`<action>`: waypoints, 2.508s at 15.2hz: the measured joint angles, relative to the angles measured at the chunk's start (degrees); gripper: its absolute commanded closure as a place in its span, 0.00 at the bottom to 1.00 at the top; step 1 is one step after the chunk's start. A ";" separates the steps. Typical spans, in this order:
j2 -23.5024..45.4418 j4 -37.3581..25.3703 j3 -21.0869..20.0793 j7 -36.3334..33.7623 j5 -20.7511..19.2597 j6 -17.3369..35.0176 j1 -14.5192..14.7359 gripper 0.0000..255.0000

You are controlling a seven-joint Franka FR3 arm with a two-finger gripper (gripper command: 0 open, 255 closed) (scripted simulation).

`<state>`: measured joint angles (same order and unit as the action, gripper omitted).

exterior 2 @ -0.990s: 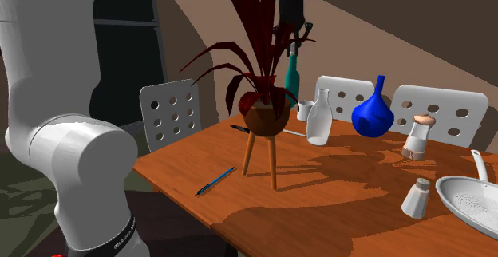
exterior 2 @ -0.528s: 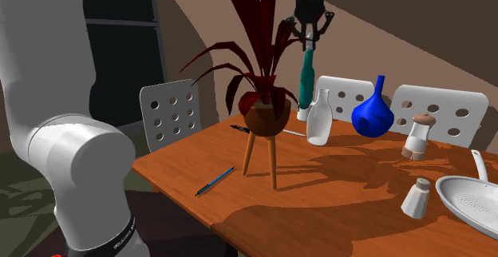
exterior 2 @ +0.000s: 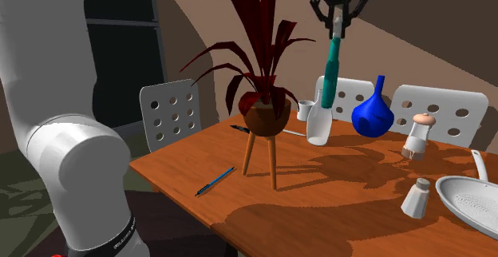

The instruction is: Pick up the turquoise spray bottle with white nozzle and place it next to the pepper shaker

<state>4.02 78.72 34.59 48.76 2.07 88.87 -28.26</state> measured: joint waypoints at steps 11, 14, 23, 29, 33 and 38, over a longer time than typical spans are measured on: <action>10.84 -18.25 7.02 17.81 10.22 -10.34 -15.20 1.00; 13.90 -22.83 7.53 20.55 12.94 -12.57 -19.23 1.00; 8.01 -8.13 7.58 19.82 8.24 -2.74 -14.18 1.00; 4.85 0.19 7.25 18.86 5.83 3.18 -11.99 1.00; 3.76 4.68 7.11 18.65 5.04 6.86 -11.35 1.00; 2.14 10.23 6.82 18.02 3.89 11.22 -10.44 1.00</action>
<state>6.16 88.95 41.41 66.78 5.96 100.09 -38.70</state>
